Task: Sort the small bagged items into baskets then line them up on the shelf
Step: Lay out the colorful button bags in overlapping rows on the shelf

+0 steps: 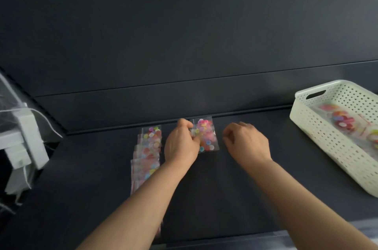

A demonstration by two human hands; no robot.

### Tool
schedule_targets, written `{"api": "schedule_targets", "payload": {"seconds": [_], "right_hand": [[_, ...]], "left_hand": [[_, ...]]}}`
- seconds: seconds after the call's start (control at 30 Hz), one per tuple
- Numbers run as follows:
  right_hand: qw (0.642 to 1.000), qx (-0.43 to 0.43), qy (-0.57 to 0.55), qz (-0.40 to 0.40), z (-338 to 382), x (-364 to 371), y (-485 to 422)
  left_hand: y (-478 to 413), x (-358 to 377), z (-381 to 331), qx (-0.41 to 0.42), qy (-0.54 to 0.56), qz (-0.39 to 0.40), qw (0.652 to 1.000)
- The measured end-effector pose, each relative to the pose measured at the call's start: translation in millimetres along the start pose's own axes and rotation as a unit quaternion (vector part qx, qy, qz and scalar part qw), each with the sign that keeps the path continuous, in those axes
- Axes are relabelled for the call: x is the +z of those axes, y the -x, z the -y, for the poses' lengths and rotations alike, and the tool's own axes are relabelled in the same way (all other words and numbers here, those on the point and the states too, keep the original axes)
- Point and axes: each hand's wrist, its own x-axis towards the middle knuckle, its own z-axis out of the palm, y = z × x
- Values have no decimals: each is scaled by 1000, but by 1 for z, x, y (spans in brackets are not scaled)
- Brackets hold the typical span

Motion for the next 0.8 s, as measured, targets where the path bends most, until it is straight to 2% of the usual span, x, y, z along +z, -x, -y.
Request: {"api": "schedule_targets", "payload": {"seconds": [0.13,0.23,0.4,0.53,0.6,0.67,0.8], "right_hand": [[996,-9,75,-51,-31,-35,4],[993,13,94,-76,-68,-65,9],[990,56,93,-88,-145,-111,22],[990,90,87,-63,-213,-138,29],[989,113,81,-40,-241,-146,32],[987,136,82,-13,-264,-152,34],[987,146,68,14,-285,-149,36]], "left_hand": [[4,6,-37,52,88,44,994],[15,25,-85,102,103,80,986],[42,63,-178,175,135,115,969],[53,90,-236,224,124,102,961],[52,101,-256,237,91,100,962],[50,112,-275,251,4,116,961],[47,130,-303,277,-225,202,912]]}}
